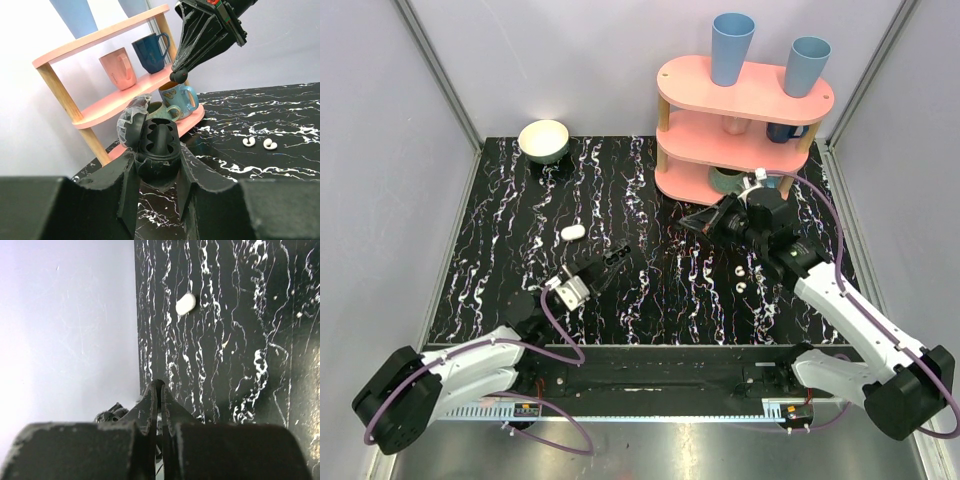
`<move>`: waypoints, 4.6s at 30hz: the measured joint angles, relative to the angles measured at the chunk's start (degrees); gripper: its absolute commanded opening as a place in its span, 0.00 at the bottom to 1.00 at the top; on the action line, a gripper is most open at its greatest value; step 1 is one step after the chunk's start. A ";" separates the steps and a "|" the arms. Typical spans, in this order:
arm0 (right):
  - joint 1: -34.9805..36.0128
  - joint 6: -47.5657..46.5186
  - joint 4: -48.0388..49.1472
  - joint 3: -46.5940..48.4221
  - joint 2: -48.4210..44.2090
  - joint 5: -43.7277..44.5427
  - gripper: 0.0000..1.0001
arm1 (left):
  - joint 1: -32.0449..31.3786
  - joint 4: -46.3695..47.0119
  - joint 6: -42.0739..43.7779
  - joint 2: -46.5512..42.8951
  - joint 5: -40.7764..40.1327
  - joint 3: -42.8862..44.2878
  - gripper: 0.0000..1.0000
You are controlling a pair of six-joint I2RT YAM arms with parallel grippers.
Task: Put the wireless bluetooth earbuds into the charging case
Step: Insert the right earbud into the right side groove of the charging case.
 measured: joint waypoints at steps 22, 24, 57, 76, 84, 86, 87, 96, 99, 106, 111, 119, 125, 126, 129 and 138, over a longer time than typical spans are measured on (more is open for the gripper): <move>8.37 17.49 -2.47 4.68 2.43 -0.70 0.00 | -0.13 4.04 4.90 4.07 -1.55 0.04 0.00; 8.83 18.10 -2.49 4.70 2.99 -0.83 0.00 | -0.13 4.04 4.63 4.07 -1.75 0.17 0.00; 14.36 20.85 0.98 4.70 7.91 -1.09 0.00 | 0.02 -0.81 3.65 5.53 -1.86 4.46 0.00; 14.75 20.31 0.00 4.72 7.98 -0.50 0.00 | -0.72 -5.16 7.32 6.36 0.92 5.81 0.00; 14.80 19.71 -1.75 4.72 7.98 0.92 0.00 | -0.83 -6.25 9.33 6.38 0.85 6.21 0.00; 14.80 19.71 -2.01 4.72 7.98 1.25 0.00 | -0.83 -6.21 9.53 6.36 0.85 6.25 0.00; 14.82 19.71 -2.08 4.72 7.98 1.46 0.00 | -0.87 -6.23 9.60 6.36 0.85 6.27 0.00; 14.97 19.69 -1.70 4.72 9.16 2.05 0.00 | -1.49 -7.06 10.73 6.60 0.61 6.27 0.00; 14.99 19.69 -1.90 4.72 9.99 2.54 0.00 | -1.88 -8.00 12.02 7.13 -0.17 6.27 0.00; 15.67 18.97 -3.78 4.74 10.69 5.38 0.00 | -3.96 -11.67 16.24 7.52 -2.82 6.88 0.00; 16.39 18.03 -5.27 5.09 10.99 7.34 0.00 | -5.33 -14.21 18.67 7.52 -4.26 7.48 0.00; 17.55 17.64 -5.75 5.46 12.35 10.01 0.01 | -6.08 -16.33 19.54 7.74 -5.90 7.74 0.00; 18.03 17.31 -5.95 5.46 12.35 11.34 0.14 | -6.49 -16.35 19.47 7.85 -6.34 7.78 0.00; 18.08 17.11 -5.90 5.46 12.35 11.47 0.17 | -6.58 -16.35 19.47 7.85 -6.47 7.78 0.00; 18.16 16.74 -5.42 5.46 12.35 11.63 0.24 | -6.73 -16.26 19.19 7.85 -6.88 7.78 0.00; 18.69 15.52 -3.50 5.44 9.81 12.70 0.38 | -7.30 -12.33 16.74 7.85 -7.82 7.76 0.00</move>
